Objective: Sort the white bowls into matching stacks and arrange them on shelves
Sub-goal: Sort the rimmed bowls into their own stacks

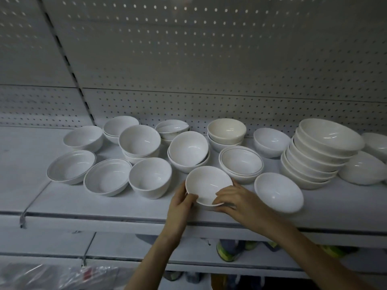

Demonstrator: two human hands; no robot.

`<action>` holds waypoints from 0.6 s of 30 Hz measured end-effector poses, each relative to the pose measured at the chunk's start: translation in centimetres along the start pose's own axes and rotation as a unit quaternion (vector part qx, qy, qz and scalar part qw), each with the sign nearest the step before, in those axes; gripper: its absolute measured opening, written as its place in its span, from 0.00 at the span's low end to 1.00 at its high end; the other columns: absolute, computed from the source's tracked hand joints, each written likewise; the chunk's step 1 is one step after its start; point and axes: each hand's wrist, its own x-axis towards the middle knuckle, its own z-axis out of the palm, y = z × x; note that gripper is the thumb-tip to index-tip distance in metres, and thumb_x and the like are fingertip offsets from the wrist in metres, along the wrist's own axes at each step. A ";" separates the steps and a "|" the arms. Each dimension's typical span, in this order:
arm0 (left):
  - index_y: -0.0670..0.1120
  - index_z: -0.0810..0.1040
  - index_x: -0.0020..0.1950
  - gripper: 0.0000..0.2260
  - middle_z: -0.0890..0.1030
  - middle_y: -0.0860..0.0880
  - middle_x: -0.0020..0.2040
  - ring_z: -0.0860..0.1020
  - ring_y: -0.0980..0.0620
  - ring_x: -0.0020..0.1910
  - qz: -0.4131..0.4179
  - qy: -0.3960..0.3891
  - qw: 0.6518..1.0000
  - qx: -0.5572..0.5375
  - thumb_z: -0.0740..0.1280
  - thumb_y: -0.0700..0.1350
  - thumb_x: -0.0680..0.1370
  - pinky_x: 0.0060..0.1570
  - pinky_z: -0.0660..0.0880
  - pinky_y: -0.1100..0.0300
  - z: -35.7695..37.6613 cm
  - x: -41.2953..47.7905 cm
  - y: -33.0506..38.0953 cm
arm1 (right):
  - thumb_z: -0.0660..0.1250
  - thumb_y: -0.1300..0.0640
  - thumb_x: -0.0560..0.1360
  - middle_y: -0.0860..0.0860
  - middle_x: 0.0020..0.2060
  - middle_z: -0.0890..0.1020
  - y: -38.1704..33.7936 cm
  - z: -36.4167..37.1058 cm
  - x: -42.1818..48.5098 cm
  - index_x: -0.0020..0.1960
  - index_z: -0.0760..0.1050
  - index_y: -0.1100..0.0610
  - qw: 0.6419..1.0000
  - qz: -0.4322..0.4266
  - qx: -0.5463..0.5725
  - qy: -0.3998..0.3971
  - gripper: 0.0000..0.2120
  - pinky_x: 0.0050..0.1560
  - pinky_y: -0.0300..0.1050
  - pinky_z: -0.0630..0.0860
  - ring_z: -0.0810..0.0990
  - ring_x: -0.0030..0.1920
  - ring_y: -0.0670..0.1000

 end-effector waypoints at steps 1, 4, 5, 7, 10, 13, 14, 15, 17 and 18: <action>0.54 0.76 0.62 0.15 0.82 0.57 0.55 0.78 0.56 0.57 0.004 0.000 1.000 -0.007 0.60 0.38 0.79 0.61 0.74 0.53 0.1 0.0 0.0 | 0.65 0.47 0.72 0.49 0.41 0.84 0.0 0.0 -0.2 0.45 0.82 0.56 1.000 0.008 0.022 0.002 0.14 0.56 0.30 0.66 0.75 0.49 0.45; 0.54 0.76 0.61 0.14 0.82 0.57 0.56 0.78 0.57 0.57 0.018 -0.002 1.000 -0.023 0.61 0.39 0.79 0.61 0.74 0.54 0.4 -0.2 0.0 | 0.62 0.47 0.73 0.49 0.42 0.83 0.1 0.0 -0.5 0.46 0.82 0.56 0.997 0.013 0.070 0.002 0.15 0.51 0.32 0.70 0.76 0.48 0.44; 0.54 0.76 0.61 0.13 0.81 0.57 0.56 0.78 0.56 0.57 0.023 -0.001 0.999 -0.024 0.63 0.41 0.78 0.61 0.74 0.54 0.4 -0.3 -0.1 | 0.62 0.48 0.74 0.49 0.43 0.83 0.3 0.1 -0.5 0.47 0.82 0.56 0.997 0.009 0.076 0.003 0.15 0.52 0.33 0.71 0.76 0.49 0.43; 0.54 0.76 0.61 0.14 0.81 0.55 0.56 0.78 0.55 0.58 0.029 0.005 0.999 -0.027 0.64 0.44 0.76 0.61 0.74 0.52 0.6 -0.4 -0.1 | 0.64 0.48 0.74 0.46 0.51 0.82 0.8 0.4 -0.6 0.49 0.82 0.55 0.996 0.003 0.088 0.013 0.12 0.56 0.35 0.71 0.74 0.55 0.40; 0.55 0.76 0.61 0.14 0.81 0.55 0.57 0.78 0.54 0.58 0.039 0.013 0.999 -0.027 0.62 0.41 0.79 0.60 0.75 0.54 0.7 -0.6 0.1 | 0.71 0.51 0.71 0.41 0.68 0.67 0.9 1.4 -0.8 0.59 0.76 0.47 0.988 0.044 0.127 0.080 0.17 0.66 0.29 0.62 0.61 0.69 0.37; 0.57 0.76 0.61 0.15 0.81 0.58 0.58 0.78 0.57 0.58 0.042 0.039 0.998 -0.028 0.61 0.40 0.79 0.59 0.75 0.54 1.1 -0.9 0.4 | 0.74 0.50 0.68 0.39 0.72 0.58 0.4 2.0 -1.0 0.66 0.61 0.40 0.971 0.104 0.187 0.109 0.32 0.66 0.24 0.55 0.56 0.71 0.37; 0.57 0.76 0.61 0.14 0.81 0.58 0.58 0.78 0.57 0.58 0.041 0.050 0.998 -0.028 0.63 0.41 0.79 0.59 0.75 0.52 1.2 -1.0 0.4 | 0.75 0.50 0.67 0.40 0.72 0.58 0.3 2.0 -1.0 0.67 0.59 0.40 0.967 0.107 0.198 0.115 0.35 0.65 0.24 0.56 0.56 0.71 0.37; 0.57 0.76 0.62 0.14 0.81 0.57 0.58 0.78 0.56 0.58 0.041 0.060 0.997 -0.027 0.65 0.43 0.78 0.59 0.75 0.51 1.4 -1.3 0.4 | 0.76 0.50 0.66 0.41 0.72 0.59 0.3 2.0 -1.1 0.67 0.58 0.40 0.966 0.107 0.204 0.117 0.38 0.65 0.24 0.56 0.56 0.71 0.38; 0.56 0.76 0.63 0.17 0.81 0.57 0.59 0.78 0.56 0.58 0.040 0.078 0.996 -0.027 0.65 0.47 0.75 0.58 0.76 0.51 1.7 -1.8 0.3 | 0.78 0.51 0.64 0.44 0.73 0.60 0.3 1.8 -1.1 0.69 0.56 0.41 0.963 0.107 0.219 0.115 0.42 0.67 0.27 0.59 0.58 0.71 0.40; 0.55 0.76 0.63 0.18 0.81 0.56 0.59 0.78 0.55 0.58 0.041 0.084 0.995 -0.029 0.65 0.48 0.74 0.57 0.77 0.52 1.8 -2.0 0.3 | 0.78 0.51 0.63 0.44 0.72 0.61 0.4 1.7 -1.1 0.70 0.56 0.42 0.960 0.111 0.234 0.109 0.44 0.69 0.33 0.62 0.59 0.71 0.40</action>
